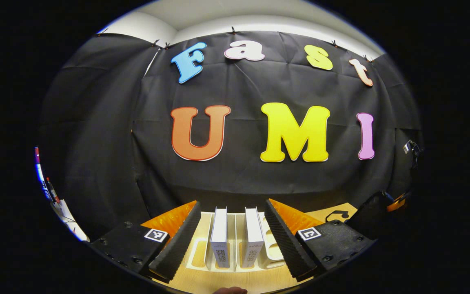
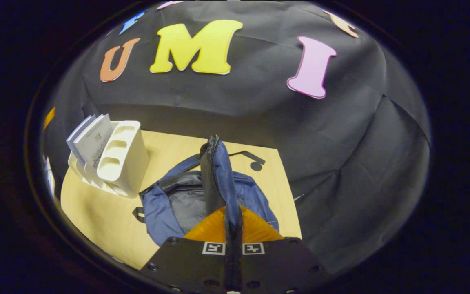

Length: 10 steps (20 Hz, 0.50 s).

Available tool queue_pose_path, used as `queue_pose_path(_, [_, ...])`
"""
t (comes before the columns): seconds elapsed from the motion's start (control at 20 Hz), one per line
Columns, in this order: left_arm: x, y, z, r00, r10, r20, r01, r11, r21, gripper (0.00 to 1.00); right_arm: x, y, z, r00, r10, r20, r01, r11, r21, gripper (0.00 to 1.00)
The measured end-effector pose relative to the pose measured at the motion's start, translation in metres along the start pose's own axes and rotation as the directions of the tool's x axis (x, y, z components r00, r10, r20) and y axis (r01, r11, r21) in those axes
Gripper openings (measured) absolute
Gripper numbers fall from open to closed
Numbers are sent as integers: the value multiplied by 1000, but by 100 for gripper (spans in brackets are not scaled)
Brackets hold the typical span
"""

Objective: Open the schoolbag, grab two books from the bookshelf and put them into the schoolbag.

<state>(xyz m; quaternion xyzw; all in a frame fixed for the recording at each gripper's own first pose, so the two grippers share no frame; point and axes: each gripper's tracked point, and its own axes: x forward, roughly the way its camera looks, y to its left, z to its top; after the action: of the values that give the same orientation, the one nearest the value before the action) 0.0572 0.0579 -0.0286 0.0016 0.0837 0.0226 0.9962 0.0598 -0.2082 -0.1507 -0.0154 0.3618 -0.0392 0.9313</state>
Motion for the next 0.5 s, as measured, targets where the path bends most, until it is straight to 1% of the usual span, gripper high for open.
queue_pose_path(0.15, [13, -9, -12, 995, -25, -93, 24, 1000, -10, 99, 6, -27, 8, 1000, 16, -8, -16, 999, 34, 0])
queue_pose_path(0.3, [24, -29, -24, 978, -73, -193, 70, 997, -24, 100, 18, -47, 11, 999, 42, -20, -41, 997, 64, 0])
queue_pose_path(0.4, [36, -45, -30, 959, -114, -259, 112, 993, -23, 99, 32, -57, 10, 998, 58, -32, -56, 995, 83, 0])
queue_pose_path(0.45, [41, -52, -34, 947, -130, -294, 129, 991, -20, 99, 31, -56, 8, 997, 68, -36, -64, 994, 90, 0])
queue_pose_path(0.5, [45, -58, -41, 928, -142, -345, 144, 989, -19, 99, 32, -60, 7, 996, 77, -44, -72, 993, 98, 0])
